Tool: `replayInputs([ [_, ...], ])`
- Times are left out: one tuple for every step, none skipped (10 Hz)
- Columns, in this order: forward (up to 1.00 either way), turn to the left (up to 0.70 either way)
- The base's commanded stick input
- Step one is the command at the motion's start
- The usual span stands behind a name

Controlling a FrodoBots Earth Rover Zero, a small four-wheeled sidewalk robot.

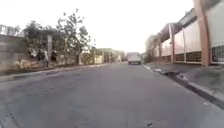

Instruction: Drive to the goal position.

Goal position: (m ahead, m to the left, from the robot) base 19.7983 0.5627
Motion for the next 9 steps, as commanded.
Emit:
replayInputs([
  [1.00, -0.36],
  [1.00, -0.30],
  [1.00, 0.01],
  [1.00, 0.04],
  [1.00, 0.04],
  [1.00, 0.04],
  [1.00, 0.04],
  [1.00, 0.04],
  [1.00, -0.05],
])
